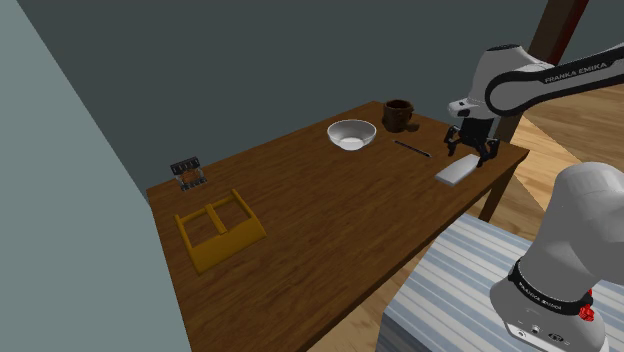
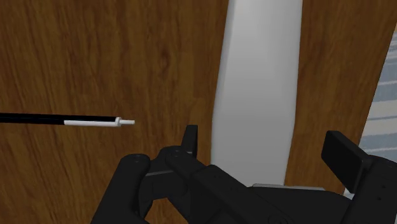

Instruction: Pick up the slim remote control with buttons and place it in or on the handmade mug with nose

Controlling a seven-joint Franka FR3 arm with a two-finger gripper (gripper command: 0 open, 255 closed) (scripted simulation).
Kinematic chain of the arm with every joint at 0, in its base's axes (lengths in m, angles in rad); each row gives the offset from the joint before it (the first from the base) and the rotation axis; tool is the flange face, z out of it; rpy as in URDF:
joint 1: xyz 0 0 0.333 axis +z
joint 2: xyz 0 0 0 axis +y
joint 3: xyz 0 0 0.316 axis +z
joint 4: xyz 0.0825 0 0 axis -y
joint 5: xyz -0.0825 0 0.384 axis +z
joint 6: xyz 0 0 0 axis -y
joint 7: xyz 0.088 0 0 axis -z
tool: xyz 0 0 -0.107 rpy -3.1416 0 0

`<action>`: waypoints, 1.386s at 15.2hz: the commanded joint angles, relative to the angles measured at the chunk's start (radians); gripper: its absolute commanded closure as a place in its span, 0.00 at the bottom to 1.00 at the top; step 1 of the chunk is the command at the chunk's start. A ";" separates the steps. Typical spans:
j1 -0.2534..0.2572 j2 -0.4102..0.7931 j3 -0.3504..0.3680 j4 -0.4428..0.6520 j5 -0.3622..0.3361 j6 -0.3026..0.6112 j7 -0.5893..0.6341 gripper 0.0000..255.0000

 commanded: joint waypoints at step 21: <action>0.031 0.052 -0.073 -0.031 -0.030 0.093 0.003 1.00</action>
